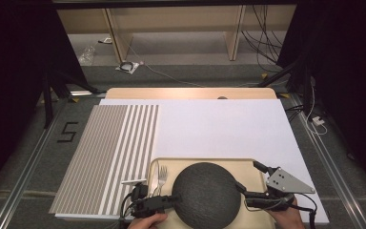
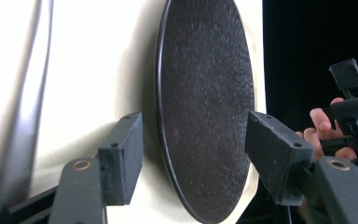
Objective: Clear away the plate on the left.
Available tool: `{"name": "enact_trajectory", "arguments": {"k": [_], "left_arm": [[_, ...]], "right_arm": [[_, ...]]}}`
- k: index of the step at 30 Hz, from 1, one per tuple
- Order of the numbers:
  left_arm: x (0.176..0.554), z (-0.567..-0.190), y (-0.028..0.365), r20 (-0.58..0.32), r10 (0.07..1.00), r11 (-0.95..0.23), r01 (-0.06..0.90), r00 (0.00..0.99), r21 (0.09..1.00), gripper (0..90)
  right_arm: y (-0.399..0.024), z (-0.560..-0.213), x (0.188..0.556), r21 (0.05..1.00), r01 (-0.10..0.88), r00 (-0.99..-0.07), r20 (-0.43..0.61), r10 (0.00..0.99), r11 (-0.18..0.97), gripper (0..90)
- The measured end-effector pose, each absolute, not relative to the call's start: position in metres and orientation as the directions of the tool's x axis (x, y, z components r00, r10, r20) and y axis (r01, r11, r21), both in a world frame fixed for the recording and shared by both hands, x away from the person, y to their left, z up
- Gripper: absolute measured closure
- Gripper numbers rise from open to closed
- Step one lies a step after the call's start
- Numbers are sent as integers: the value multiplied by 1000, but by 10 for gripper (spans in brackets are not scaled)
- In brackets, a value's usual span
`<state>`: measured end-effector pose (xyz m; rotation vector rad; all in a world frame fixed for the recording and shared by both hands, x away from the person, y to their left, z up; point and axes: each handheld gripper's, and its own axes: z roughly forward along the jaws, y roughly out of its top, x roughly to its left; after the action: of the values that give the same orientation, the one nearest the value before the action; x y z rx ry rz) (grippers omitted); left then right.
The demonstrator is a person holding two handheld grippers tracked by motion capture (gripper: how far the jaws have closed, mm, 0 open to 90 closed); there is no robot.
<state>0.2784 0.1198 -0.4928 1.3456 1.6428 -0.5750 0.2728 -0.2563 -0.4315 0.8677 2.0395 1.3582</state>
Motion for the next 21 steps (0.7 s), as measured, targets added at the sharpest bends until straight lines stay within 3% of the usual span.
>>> {"name": "enact_trajectory", "arguments": {"k": [7, 21], "left_arm": [[283, -480, 130, -831, 550, 301, 909, 82, 289, 372], [288, -459, 134, -721, 615, 169, 840, 319, 516, 348]], "right_arm": [[-256, -431, 273, 934, 217, -653, -78, 754, 285, 160], [-255, -432, 272, 935, 215, -659, -74, 749, 281, 160]]}}
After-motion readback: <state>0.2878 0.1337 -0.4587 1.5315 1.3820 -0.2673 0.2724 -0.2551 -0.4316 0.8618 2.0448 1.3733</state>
